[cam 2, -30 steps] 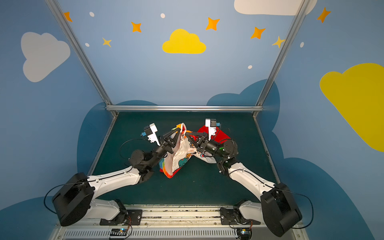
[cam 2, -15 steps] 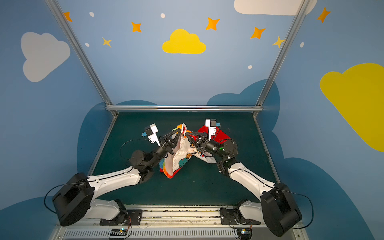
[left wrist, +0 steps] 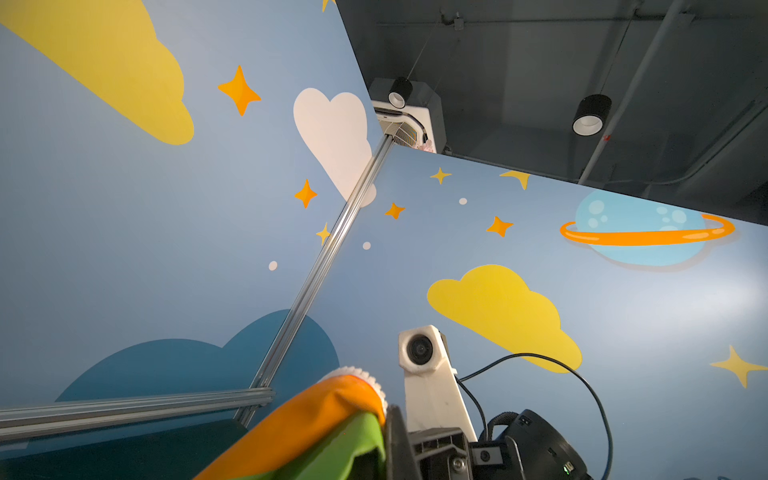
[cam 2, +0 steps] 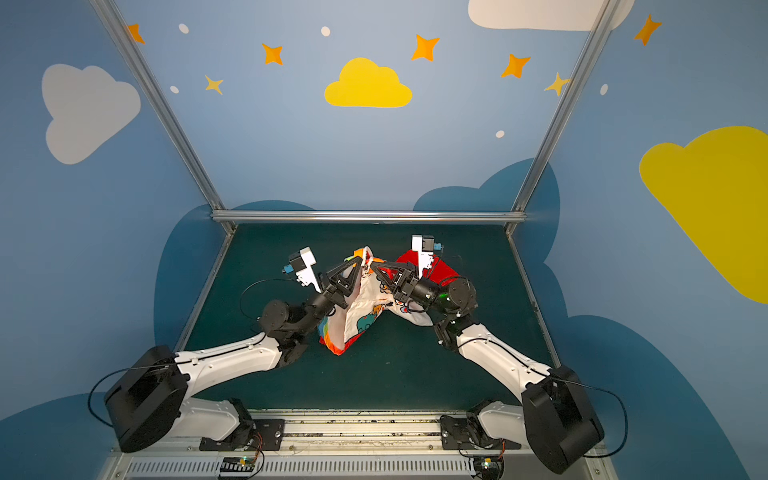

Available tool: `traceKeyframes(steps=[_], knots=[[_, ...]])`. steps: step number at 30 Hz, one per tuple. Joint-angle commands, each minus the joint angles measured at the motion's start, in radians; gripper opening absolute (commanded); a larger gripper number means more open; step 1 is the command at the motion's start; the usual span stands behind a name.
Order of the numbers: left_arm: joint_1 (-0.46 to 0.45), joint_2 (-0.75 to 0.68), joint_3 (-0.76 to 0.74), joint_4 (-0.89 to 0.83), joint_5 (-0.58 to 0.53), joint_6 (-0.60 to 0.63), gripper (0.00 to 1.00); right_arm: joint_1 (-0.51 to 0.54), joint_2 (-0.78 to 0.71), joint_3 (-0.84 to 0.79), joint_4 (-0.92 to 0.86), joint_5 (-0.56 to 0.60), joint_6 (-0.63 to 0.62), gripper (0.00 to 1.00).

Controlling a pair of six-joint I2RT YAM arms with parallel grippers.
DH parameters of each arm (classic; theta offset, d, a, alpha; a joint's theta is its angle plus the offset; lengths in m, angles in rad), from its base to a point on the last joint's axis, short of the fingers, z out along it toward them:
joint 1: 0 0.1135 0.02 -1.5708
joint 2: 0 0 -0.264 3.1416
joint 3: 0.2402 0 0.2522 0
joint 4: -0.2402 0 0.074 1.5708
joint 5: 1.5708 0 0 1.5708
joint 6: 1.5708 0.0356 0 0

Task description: Zip up the jacket

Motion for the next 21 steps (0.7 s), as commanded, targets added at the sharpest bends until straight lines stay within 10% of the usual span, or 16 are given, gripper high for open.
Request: traceKeyframes(steps=[1,21], knots=[[-0.006,-0.015,0.007,0.045,-0.002,0.021,0.03,0.004,-0.002,0.041,0.055,0.0,0.01,0.0],[-0.02,-0.01,0.022,0.045,0.016,0.073,0.03,0.004,-0.011,0.037,0.065,0.025,0.072,0.0]])
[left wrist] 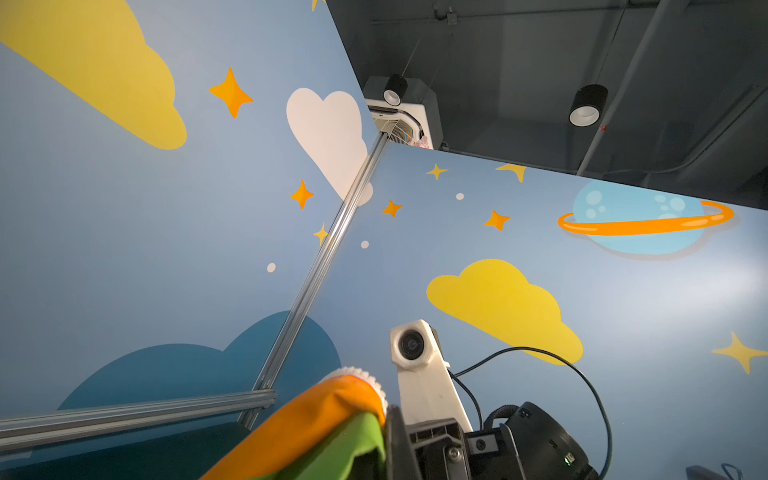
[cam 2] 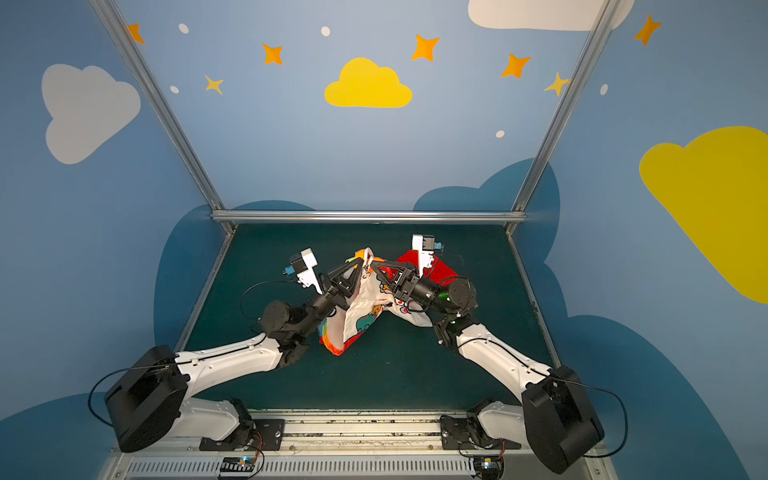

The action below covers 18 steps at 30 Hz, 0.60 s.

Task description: Zip up the jacket

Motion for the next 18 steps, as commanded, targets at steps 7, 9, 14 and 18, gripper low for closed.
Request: traceKeyframes(steps=[7,9,14,18], knots=[[-0.013,-0.005,0.023,0.042,0.018,0.06,0.03,0.004,-0.027,0.035,0.059,0.032,0.021,0.0],[-0.014,-0.006,0.019,0.043,0.013,0.07,0.03,0.004,-0.031,0.036,0.059,0.036,0.024,0.0],[-0.018,-0.007,0.01,0.042,0.007,0.088,0.03,0.003,-0.041,0.029,0.059,0.05,0.027,0.0],[-0.018,-0.01,-0.001,0.043,0.004,0.102,0.03,-0.004,-0.045,0.029,0.069,0.067,0.038,0.0]])
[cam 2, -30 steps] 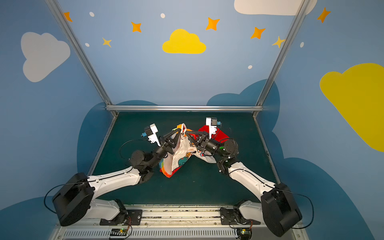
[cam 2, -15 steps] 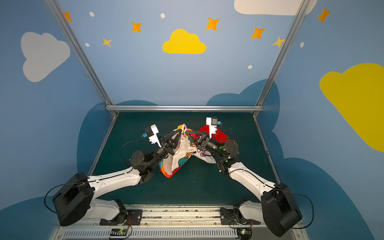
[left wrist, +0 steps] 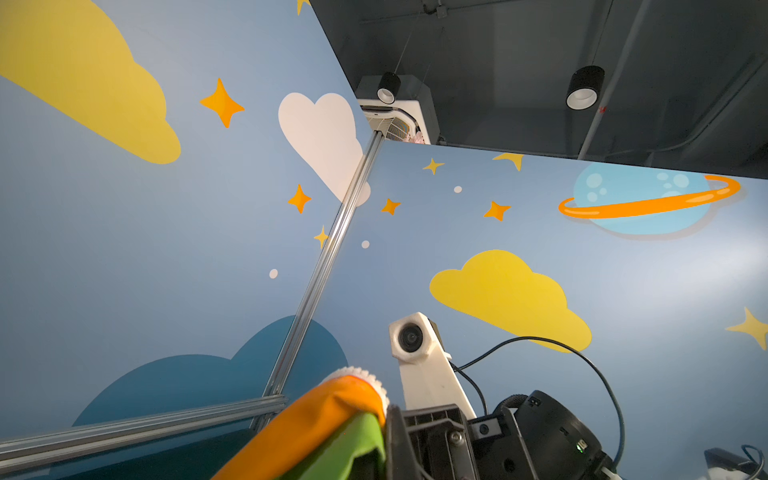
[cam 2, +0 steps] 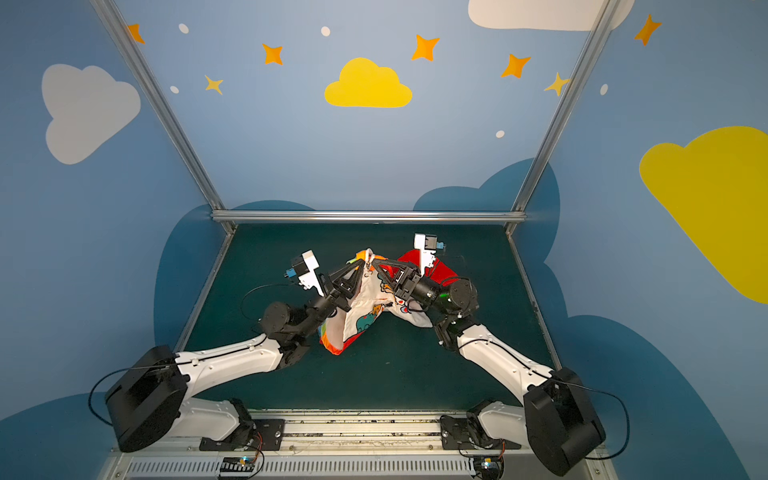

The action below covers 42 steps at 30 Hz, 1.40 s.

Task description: Zip up the jacket

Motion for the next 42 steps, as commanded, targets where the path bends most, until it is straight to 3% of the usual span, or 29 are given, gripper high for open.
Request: traceKeyframes(steps=[1,10,12,17,22,24,36,42], knots=[[-0.007,-0.01,-0.006,0.039,0.002,0.037,0.03,-0.006,-0.027,0.029,0.078,0.035,0.019,0.0],[-0.009,-0.018,-0.043,0.039,-0.006,0.063,0.03,-0.029,-0.008,0.029,0.111,0.053,0.058,0.0],[-0.009,-0.024,-0.041,-0.032,-0.038,0.039,0.03,-0.041,-0.007,0.026,0.087,0.059,0.06,0.0],[-0.007,-0.07,-0.005,-0.304,-0.058,0.028,0.03,-0.042,0.0,0.068,-0.183,0.021,0.034,0.0],[-0.001,-0.076,-0.009,-0.376,-0.097,-0.006,0.03,-0.046,-0.018,0.044,-0.289,0.057,-0.002,0.01],[0.01,-0.079,-0.006,-0.413,-0.099,-0.027,0.03,-0.047,-0.019,0.025,-0.291,0.066,0.001,0.13],[0.046,-0.138,0.005,-0.632,-0.116,-0.086,0.03,-0.054,-0.111,-0.14,-0.397,0.119,-0.006,0.58],[0.085,-0.179,0.031,-0.831,-0.061,-0.158,0.03,-0.053,-0.239,-0.173,-0.611,0.16,-0.144,0.66]])
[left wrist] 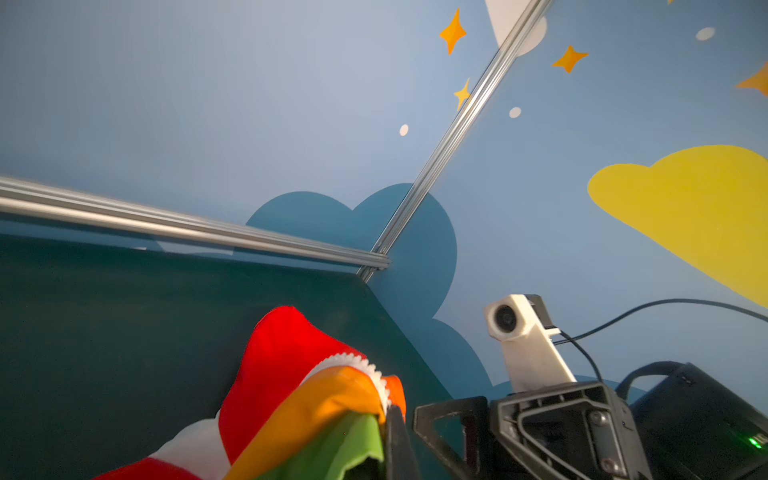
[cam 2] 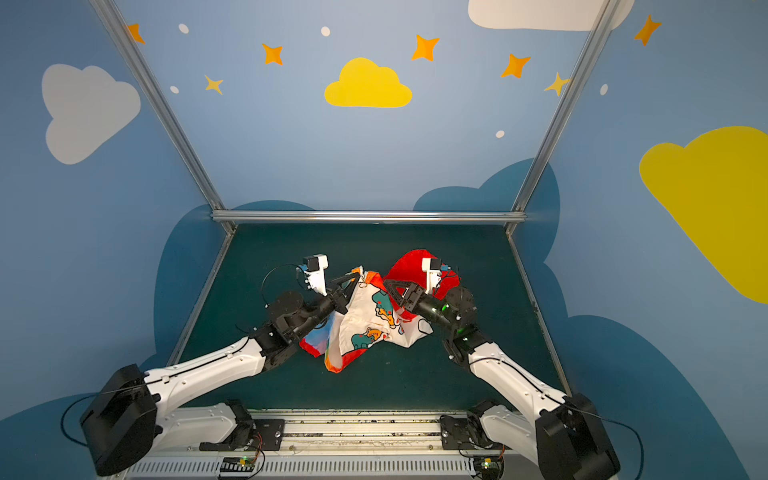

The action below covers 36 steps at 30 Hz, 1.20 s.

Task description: Zip up the jacket

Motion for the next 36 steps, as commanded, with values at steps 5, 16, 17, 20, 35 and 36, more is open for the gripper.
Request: traceKeyframes(steps=[5,16,17,20,35,36], knots=[[0.059,-0.043,0.065,-0.255,0.106,-0.146,0.03,0.103,-0.168,0.049,-0.367,0.168,-0.573,0.65],[0.065,-0.064,0.114,-0.368,0.113,-0.231,0.03,0.374,-0.126,0.069,-0.327,0.525,-1.487,0.65],[0.068,-0.065,0.124,-0.391,0.12,-0.251,0.03,0.385,-0.108,0.069,-0.295,0.55,-1.534,0.64],[0.082,-0.063,0.154,-0.446,0.158,-0.291,0.03,0.399,-0.067,0.074,-0.214,0.56,-1.656,0.64],[0.122,-0.074,0.182,-0.498,0.222,-0.381,0.03,0.43,0.113,0.144,-0.025,0.601,-1.94,0.76],[0.123,-0.076,0.181,-0.499,0.222,-0.381,0.03,0.431,0.128,0.148,-0.017,0.602,-1.944,0.77]])
